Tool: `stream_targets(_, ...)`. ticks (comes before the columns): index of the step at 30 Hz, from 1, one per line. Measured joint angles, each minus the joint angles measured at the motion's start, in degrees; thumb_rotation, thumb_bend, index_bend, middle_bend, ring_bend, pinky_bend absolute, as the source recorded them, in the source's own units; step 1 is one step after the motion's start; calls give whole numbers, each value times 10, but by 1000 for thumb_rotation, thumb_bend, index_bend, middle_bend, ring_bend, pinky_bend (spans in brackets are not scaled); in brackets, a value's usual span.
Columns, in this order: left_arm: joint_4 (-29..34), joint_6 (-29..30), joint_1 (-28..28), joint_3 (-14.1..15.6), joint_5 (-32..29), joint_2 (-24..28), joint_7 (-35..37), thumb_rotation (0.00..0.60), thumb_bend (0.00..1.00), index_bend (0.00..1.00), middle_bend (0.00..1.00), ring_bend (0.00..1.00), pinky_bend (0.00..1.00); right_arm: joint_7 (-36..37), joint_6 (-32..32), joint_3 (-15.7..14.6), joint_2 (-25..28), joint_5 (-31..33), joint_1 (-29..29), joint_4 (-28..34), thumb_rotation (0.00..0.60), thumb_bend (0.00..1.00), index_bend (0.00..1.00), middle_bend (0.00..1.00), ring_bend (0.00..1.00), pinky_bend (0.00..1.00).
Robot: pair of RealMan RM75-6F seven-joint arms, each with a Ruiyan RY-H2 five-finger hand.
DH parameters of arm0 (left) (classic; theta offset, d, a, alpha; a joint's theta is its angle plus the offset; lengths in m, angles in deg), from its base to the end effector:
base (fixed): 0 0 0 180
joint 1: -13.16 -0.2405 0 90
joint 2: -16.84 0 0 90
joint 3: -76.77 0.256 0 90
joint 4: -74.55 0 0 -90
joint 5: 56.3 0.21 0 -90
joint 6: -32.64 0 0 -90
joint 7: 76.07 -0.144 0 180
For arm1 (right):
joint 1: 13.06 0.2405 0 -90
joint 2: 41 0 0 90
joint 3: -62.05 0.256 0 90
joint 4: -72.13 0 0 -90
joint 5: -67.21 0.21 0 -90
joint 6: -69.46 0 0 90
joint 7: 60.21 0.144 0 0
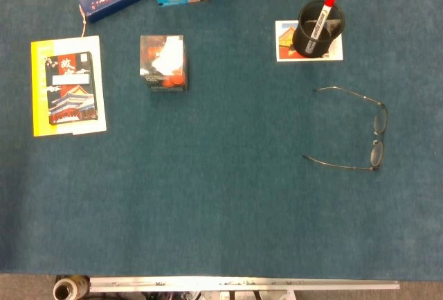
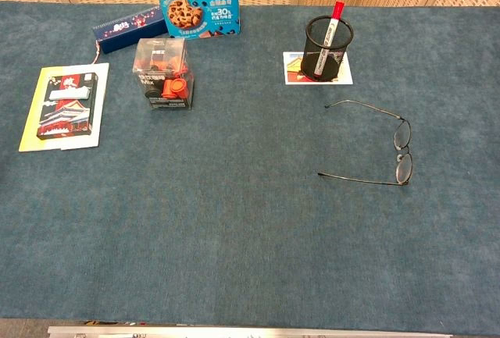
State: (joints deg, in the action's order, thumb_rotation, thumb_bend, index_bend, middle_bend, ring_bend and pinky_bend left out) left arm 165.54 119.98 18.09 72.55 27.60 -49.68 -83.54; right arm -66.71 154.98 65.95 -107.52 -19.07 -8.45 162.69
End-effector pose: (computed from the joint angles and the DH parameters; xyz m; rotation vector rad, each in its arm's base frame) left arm -0.3125 0.1862 0.1583 -1.3517 -0.7902 -0.8419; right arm -0.3117 -0.1836 0.1518 1.4030 -0.8081 0.8454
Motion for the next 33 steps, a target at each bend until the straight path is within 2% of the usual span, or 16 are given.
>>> stream_targets(17, 1, 5, -3, 0, -1, 0, -3, 600, 522, 585, 522, 495, 627, 1, -19, -6, -3, -5, 8, -2, 600, 373, 488, 462, 375, 670)
stream_targets(20, 2, 9, -6, 1, 1, 0, -3, 600, 522, 586, 522, 495, 627, -5, -19, -11, -1, -16, 10, 2, 600, 388, 488, 462, 372, 632)
stream_targets(25, 3, 20, -10, 2, 6, -1, -19, 600, 521, 585, 521, 495, 627, -23, -29, -22, 4, -35, 16, 10, 600, 453, 488, 462, 365, 541)
stream_targets(33, 3, 26, -12, -2, 5, -2, -20, 600, 522, 567, 521, 495, 627, -55, -82, -32, 25, -44, 42, 26, 600, 605, 488, 463, 345, 529)
